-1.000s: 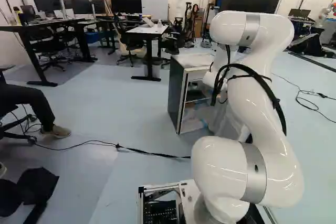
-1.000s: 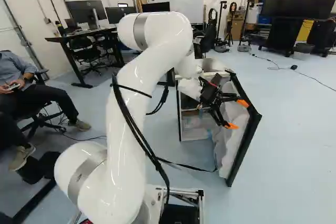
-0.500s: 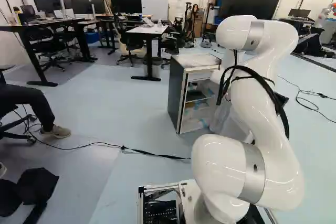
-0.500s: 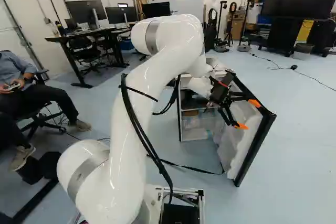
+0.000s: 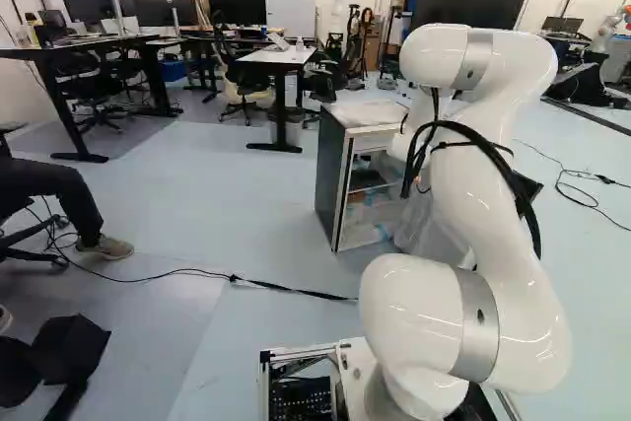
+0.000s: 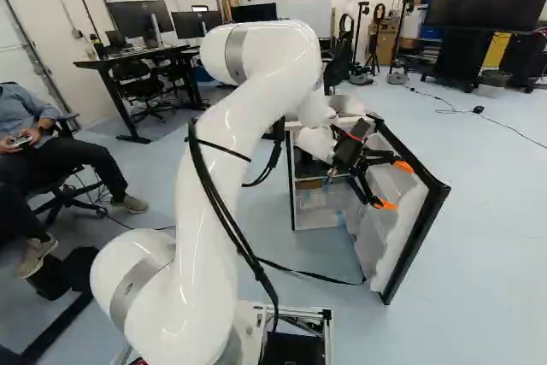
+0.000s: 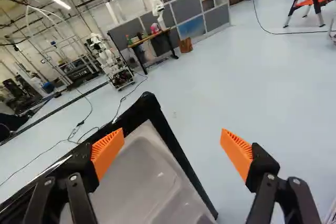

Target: Open the fridge door

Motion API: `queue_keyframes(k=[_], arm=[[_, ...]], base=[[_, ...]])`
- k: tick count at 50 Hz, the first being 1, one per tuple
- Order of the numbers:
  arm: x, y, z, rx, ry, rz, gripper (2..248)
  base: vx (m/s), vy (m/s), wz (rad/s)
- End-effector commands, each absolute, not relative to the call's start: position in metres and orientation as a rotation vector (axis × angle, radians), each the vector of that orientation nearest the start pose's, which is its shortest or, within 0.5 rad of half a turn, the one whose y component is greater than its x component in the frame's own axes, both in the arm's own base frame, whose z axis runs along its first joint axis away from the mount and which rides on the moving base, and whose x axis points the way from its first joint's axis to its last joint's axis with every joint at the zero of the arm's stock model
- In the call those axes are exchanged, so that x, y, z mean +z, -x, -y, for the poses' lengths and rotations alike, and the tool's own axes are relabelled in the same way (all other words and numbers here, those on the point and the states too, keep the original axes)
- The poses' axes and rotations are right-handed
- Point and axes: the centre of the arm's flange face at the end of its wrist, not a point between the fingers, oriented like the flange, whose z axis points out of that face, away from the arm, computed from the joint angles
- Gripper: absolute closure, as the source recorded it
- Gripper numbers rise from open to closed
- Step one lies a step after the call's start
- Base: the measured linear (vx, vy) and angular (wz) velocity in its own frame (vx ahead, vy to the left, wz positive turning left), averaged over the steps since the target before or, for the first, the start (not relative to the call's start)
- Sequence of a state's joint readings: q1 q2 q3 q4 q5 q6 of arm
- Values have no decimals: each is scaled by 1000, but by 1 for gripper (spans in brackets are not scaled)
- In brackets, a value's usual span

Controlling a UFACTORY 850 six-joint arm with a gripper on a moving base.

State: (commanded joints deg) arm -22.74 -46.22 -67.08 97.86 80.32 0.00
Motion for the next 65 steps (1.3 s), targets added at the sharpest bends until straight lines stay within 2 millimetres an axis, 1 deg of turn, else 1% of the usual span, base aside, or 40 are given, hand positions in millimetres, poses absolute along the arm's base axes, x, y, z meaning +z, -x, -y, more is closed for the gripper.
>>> queue_keyframes(k=[65], arm=[[280, -460, 161, 1346, -1282, 1400, 3]], base=[[0, 0, 0]])
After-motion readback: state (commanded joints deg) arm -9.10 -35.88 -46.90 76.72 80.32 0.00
